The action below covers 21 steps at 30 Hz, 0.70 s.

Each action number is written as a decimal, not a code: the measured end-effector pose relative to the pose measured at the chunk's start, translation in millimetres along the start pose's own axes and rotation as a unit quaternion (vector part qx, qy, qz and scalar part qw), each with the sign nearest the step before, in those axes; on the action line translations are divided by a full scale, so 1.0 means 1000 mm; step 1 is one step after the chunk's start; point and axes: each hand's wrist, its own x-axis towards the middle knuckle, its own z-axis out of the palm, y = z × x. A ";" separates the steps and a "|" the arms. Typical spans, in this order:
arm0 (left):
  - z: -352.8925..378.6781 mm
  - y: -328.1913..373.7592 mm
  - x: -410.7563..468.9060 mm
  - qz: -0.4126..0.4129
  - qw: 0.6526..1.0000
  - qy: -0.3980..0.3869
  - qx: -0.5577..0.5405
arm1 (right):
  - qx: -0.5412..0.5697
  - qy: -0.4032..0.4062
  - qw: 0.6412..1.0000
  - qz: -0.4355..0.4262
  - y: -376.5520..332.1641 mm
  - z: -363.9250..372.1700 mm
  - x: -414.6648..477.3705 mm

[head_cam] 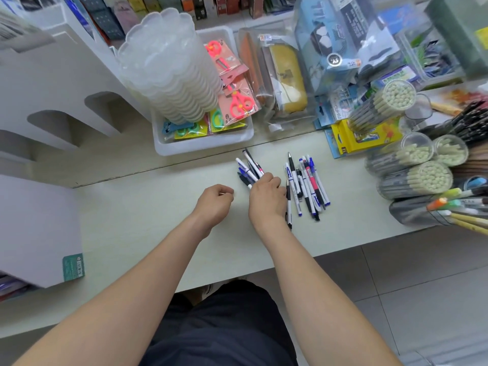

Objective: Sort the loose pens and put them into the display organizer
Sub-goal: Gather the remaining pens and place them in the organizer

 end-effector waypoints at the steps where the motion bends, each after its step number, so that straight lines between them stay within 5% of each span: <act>1: 0.001 0.001 -0.001 0.002 1.000 -0.005 -0.002 | -0.014 -0.005 1.000 -0.018 0.003 -0.004 -0.001; 7: 0.003 0.017 -0.012 -0.017 0.997 -0.048 -0.057 | 0.145 -0.090 0.985 -0.030 0.021 -0.035 -0.008; 11: -0.005 0.026 -0.020 -0.044 0.978 -0.081 -0.187 | 0.359 -0.160 0.914 -0.097 0.026 -0.056 -0.027; 15: -0.023 0.034 -0.025 0.032 0.922 0.028 -0.385 | 0.426 -0.166 0.876 -0.150 0.013 -0.066 -0.053; 21: -0.041 0.038 -0.043 0.092 0.948 0.077 -0.295 | 0.462 -0.181 0.859 -0.125 -0.014 -0.065 -0.056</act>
